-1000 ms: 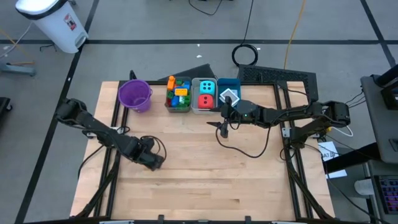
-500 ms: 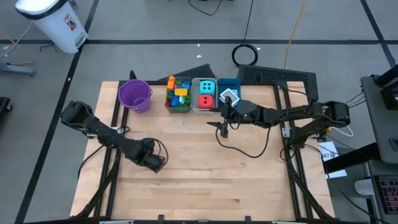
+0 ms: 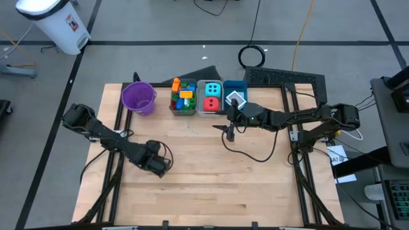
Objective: Pick & Place Toys
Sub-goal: Put the yellow game piece into the black bin
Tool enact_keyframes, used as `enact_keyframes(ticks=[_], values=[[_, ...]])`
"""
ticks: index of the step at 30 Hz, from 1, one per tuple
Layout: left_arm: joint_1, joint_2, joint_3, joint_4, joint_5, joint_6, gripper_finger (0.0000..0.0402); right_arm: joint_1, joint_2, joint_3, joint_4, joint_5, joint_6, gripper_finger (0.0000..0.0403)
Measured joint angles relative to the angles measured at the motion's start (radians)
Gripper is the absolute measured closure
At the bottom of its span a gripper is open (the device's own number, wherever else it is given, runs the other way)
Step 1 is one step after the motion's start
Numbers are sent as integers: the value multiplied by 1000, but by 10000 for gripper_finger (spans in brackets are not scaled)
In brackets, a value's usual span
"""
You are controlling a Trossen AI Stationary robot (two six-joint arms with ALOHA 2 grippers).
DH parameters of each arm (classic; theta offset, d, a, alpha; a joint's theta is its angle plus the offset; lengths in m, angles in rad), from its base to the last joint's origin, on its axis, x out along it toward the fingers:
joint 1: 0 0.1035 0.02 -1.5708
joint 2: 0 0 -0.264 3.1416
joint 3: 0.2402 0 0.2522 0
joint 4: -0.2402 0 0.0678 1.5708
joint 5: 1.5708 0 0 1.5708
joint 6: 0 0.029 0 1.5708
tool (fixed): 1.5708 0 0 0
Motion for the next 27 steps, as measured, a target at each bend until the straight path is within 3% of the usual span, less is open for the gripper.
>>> enact_keyframes(ticks=[10, 15, 19, 23, 27], values=[[119, -78, 20, -3, -236, 272, 265, 0, 0, 0, 9, 0, 0, 147], [227, -165, 94, 25, -427, 515, 263, 0, 0, 0, 14, 0, 0, 147], [334, -201, 127, 175, -561, 779, 252, 0, 0, 0, 13, 0, 0, 147], [470, -193, 127, 366, -571, 1055, 257, 0, 0, 0, 9, 0, 0, 147], [605, -140, 127, 508, -471, 1305, 265, 0, 0, 0, 6, 0, -1, 147]])
